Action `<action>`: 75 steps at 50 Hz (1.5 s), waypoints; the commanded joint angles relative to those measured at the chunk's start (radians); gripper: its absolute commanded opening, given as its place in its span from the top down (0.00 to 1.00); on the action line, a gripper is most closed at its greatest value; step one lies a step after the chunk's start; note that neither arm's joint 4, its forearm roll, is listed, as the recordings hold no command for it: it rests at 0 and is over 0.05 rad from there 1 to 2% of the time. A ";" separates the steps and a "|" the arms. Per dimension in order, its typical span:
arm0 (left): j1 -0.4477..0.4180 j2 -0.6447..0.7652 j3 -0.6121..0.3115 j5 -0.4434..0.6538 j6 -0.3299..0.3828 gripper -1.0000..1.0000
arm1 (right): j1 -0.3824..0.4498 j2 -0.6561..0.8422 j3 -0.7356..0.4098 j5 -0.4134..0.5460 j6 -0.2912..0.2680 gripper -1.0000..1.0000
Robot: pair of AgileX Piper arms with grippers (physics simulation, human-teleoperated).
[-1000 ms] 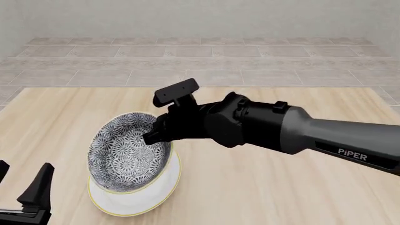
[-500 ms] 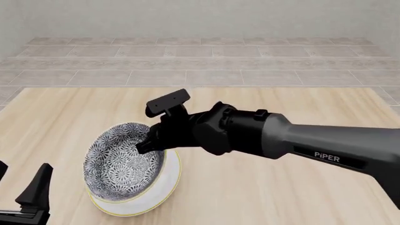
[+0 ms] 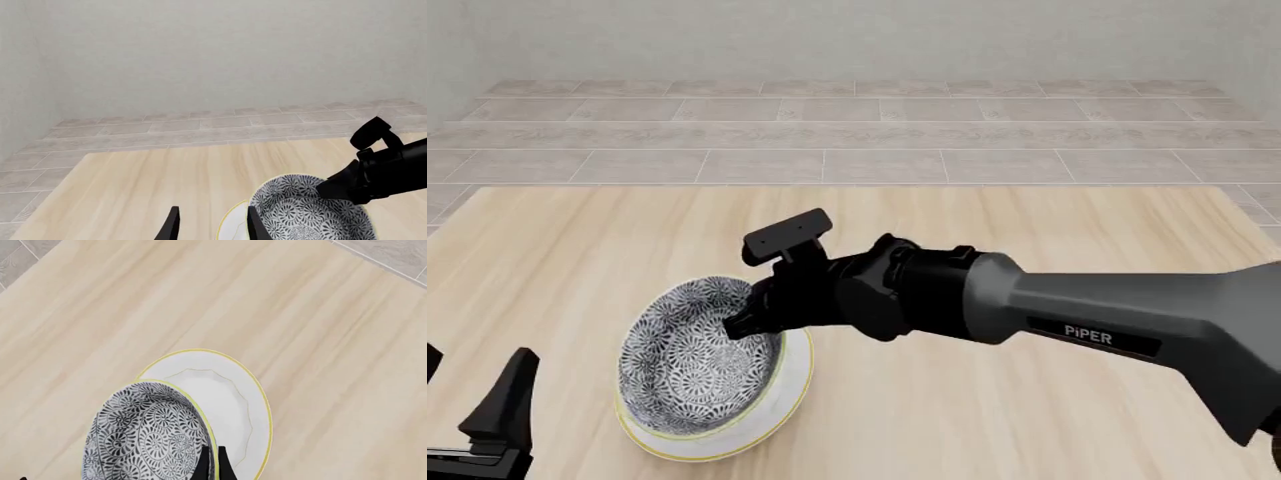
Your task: Put the bowl on the plate.
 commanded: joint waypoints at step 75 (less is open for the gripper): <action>-0.003 0.000 0.002 0.003 0.003 0.00 | -0.033 0.103 -0.016 -0.043 -0.005 1.00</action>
